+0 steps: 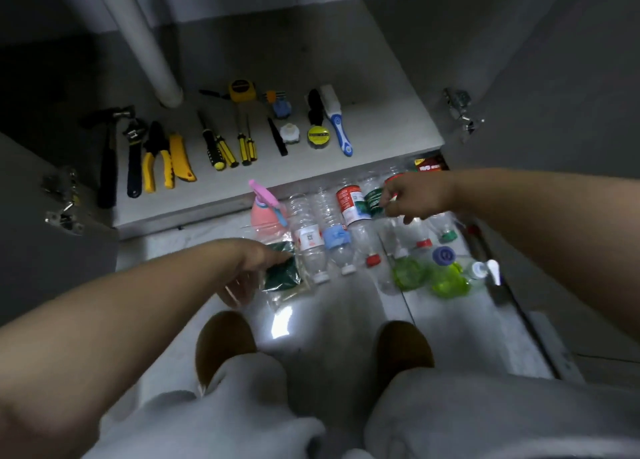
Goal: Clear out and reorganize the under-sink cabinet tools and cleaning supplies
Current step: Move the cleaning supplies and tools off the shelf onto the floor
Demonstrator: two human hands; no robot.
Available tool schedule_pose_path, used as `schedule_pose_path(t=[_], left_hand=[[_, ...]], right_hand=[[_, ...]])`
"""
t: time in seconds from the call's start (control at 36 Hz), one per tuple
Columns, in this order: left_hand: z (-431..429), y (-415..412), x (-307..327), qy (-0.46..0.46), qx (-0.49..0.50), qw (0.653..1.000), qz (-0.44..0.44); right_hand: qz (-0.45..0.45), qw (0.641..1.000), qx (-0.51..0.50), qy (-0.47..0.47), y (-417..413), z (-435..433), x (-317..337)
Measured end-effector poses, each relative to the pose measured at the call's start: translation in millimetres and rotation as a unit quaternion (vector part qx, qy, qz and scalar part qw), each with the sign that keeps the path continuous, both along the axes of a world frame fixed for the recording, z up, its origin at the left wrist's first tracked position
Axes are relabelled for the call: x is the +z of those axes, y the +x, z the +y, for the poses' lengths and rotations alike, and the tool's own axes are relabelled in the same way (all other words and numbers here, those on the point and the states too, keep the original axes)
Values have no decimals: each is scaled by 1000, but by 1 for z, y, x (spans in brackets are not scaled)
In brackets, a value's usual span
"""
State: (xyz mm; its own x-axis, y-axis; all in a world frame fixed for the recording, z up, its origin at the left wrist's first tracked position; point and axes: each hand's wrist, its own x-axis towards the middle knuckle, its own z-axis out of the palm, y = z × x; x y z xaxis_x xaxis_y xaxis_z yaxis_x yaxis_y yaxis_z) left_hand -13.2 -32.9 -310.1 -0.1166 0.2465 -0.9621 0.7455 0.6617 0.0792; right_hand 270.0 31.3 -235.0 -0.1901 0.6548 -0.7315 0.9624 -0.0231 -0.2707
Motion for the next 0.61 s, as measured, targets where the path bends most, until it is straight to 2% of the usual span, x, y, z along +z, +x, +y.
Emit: schedule_pose_path(t=[0.11, 0.25, 0.33, 0.42, 0.5, 0.61], left_hand=[[28, 41, 48, -1, -141, 987, -80], [51, 121, 79, 54, -300, 941, -146], [54, 172, 74, 130, -327, 914, -202], [48, 210, 57, 157, -321, 901, -245], [35, 231, 33, 186, -365, 884, -227], [24, 243, 13, 266, -434, 833, -216]], right_hand=[[-45, 999, -13, 21, 47, -13, 33], [-159, 987, -13, -22, 102, -53, 40], [-178, 982, -53, -24, 127, -79, 24], [-167, 983, -73, -1, 140, -97, 1], [-152, 980, -117, 60, 147, -107, -21], [-126, 976, -154, 86, 148, -106, -34]])
